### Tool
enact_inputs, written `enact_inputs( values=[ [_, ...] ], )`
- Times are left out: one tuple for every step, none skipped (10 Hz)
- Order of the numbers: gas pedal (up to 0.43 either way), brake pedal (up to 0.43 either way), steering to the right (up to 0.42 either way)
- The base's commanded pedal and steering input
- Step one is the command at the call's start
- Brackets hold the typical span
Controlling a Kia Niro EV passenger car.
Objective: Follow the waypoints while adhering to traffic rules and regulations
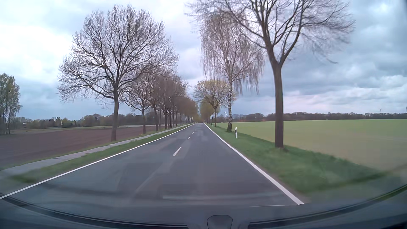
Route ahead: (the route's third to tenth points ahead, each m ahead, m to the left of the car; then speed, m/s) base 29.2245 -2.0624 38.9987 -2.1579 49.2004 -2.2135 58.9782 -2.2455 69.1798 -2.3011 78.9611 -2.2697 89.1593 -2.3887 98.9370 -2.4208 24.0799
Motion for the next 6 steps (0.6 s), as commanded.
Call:
enact_inputs(
  values=[
    [0.047,0.0,-0.003],
    [0.047,0.0,-0.001],
    [0.047,0.0,-0.001],
    [0.039,0.0,-0.001],
    [0.039,0.0,-0.001],
    [0.039,0.0,-0.001]
  ],
)
